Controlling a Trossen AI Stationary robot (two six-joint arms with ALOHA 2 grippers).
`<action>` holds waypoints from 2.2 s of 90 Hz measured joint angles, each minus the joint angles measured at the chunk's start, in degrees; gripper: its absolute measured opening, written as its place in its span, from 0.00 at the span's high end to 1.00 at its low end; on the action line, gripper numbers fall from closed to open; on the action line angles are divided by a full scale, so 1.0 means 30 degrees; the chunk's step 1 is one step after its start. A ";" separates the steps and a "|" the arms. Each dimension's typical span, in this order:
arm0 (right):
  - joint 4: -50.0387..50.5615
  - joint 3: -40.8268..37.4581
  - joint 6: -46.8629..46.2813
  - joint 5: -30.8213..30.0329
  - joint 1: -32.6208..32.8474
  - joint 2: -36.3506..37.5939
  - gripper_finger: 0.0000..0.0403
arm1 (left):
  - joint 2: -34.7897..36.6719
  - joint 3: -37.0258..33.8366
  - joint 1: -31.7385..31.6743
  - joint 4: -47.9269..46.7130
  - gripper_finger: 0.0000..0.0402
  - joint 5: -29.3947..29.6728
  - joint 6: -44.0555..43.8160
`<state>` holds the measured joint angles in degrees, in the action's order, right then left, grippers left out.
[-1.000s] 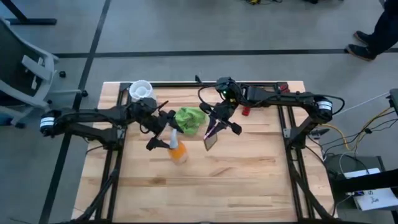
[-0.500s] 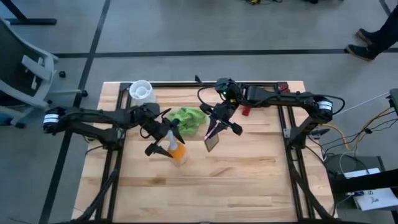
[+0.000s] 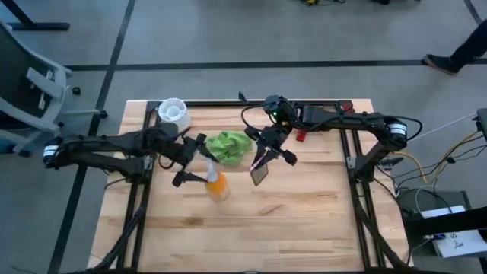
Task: Apply microfiber cloth
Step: Spray the front and back of the cellphone using the cleaning bottle
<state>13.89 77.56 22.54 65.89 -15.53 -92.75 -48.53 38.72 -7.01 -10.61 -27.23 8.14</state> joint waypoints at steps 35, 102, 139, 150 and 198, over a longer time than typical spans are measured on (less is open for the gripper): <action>0.0272 0.0000 0.0149 -0.0539 0.0000 0.0000 0.96 | 0.1441 0.0007 0.0000 -0.0638 0.13 0.7156 0.0085; 0.0247 0.0000 0.1506 0.0285 0.0000 -0.0007 0.96 | -0.3434 0.0000 0.0000 0.5590 0.13 0.1427 0.1413; 0.0078 0.0007 0.4039 0.2858 0.0861 -0.0078 0.96 | -0.1098 0.0000 -0.0448 0.2442 0.13 0.2184 0.2169; -0.0263 0.0007 0.4612 0.3930 0.1056 -0.0400 0.96 | -0.0364 -0.0009 -0.0452 0.0821 0.13 0.1368 0.2121; -0.0895 0.0007 0.3196 0.3986 0.1257 -0.0568 0.96 | -0.4757 -0.0488 -0.3015 0.4984 0.13 -0.8609 0.2104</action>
<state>11.21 77.58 32.12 77.84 -11.76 -94.45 -62.80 37.26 -16.05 4.34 -53.06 14.45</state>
